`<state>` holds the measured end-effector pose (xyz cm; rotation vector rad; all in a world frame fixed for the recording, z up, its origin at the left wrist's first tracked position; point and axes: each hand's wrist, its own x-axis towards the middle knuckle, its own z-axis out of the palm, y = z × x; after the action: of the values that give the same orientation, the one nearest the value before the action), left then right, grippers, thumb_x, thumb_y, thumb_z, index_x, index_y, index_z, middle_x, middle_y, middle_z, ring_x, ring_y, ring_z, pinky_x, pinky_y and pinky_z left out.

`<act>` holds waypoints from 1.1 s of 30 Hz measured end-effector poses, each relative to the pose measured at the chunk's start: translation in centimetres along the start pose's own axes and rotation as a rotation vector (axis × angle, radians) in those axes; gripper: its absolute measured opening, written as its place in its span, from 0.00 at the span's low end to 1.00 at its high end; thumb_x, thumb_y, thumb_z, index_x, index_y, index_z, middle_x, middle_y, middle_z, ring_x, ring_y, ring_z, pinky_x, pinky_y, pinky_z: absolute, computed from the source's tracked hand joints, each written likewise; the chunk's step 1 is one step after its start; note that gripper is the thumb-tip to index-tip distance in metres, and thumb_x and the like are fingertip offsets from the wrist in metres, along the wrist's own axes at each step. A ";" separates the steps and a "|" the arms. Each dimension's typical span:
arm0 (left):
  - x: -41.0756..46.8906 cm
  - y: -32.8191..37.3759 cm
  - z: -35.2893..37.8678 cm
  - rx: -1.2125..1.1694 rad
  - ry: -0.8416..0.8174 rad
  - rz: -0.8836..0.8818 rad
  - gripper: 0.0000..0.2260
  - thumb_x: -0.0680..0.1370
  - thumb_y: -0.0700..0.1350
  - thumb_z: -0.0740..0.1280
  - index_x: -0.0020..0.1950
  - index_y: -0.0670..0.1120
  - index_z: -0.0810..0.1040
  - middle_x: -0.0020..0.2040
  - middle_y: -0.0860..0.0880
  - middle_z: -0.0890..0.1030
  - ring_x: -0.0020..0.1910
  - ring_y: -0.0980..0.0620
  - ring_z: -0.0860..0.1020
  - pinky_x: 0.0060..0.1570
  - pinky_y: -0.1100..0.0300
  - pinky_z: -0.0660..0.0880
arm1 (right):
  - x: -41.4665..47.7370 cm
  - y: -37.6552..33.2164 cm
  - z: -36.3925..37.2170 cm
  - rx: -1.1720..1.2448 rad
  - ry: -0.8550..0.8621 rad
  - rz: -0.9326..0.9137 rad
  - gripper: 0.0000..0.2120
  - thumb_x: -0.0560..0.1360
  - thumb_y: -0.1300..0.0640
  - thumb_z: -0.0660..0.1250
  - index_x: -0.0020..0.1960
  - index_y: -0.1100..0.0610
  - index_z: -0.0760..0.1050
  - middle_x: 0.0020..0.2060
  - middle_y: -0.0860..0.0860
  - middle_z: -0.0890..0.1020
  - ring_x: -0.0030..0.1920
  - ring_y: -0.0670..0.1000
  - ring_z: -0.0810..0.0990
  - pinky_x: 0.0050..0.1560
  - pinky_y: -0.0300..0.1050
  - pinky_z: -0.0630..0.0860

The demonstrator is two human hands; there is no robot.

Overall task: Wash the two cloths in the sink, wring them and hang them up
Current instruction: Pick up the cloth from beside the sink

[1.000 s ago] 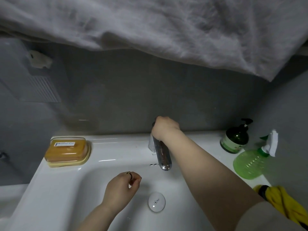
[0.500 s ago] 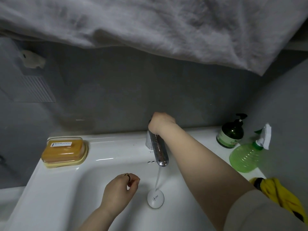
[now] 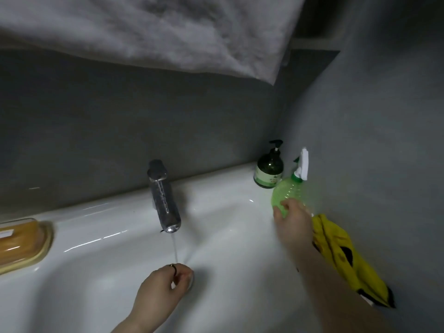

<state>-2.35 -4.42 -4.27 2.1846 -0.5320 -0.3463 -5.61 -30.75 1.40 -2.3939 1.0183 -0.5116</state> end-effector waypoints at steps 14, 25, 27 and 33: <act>1.9 3.5 4.1 -0.003 -0.171 0.005 0.14 0.74 0.42 0.65 0.32 0.58 0.74 0.33 0.74 0.76 0.38 0.63 0.76 0.44 0.66 0.71 | 2.6 9.8 -5.0 0.165 0.045 0.370 0.18 0.77 0.61 0.58 0.29 0.57 0.60 0.35 0.60 0.71 0.42 0.56 0.69 0.45 0.48 0.65; 2.6 6.8 3.2 -0.485 -0.176 -0.126 0.10 0.76 0.36 0.62 0.40 0.49 0.79 0.25 0.53 0.80 0.24 0.60 0.74 0.28 0.74 0.71 | 1.0 4.8 -13.8 0.676 0.460 0.190 0.13 0.77 0.56 0.60 0.33 0.51 0.65 0.31 0.48 0.67 0.38 0.51 0.69 0.42 0.45 0.67; 2.5 7.7 2.9 -0.541 -0.216 -0.107 0.10 0.78 0.40 0.61 0.41 0.47 0.80 0.28 0.52 0.80 0.24 0.61 0.74 0.29 0.72 0.73 | -0.1 1.9 -15.1 0.714 0.448 0.076 0.13 0.76 0.57 0.61 0.33 0.50 0.66 0.30 0.48 0.68 0.33 0.45 0.69 0.36 0.39 0.67; 2.8 10.4 2.6 -0.996 -0.541 -0.274 0.28 0.76 0.62 0.46 0.50 0.43 0.77 0.33 0.47 0.84 0.30 0.51 0.81 0.30 0.61 0.78 | -6.2 -5.5 -13.1 0.920 -0.100 -0.281 0.09 0.67 0.60 0.66 0.31 0.51 0.69 0.26 0.43 0.76 0.28 0.38 0.71 0.34 0.30 0.70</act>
<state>-3.62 -13.28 2.17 1.1688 -0.2387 -1.1017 -13.22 -26.56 14.17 -1.6898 0.2723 -0.7458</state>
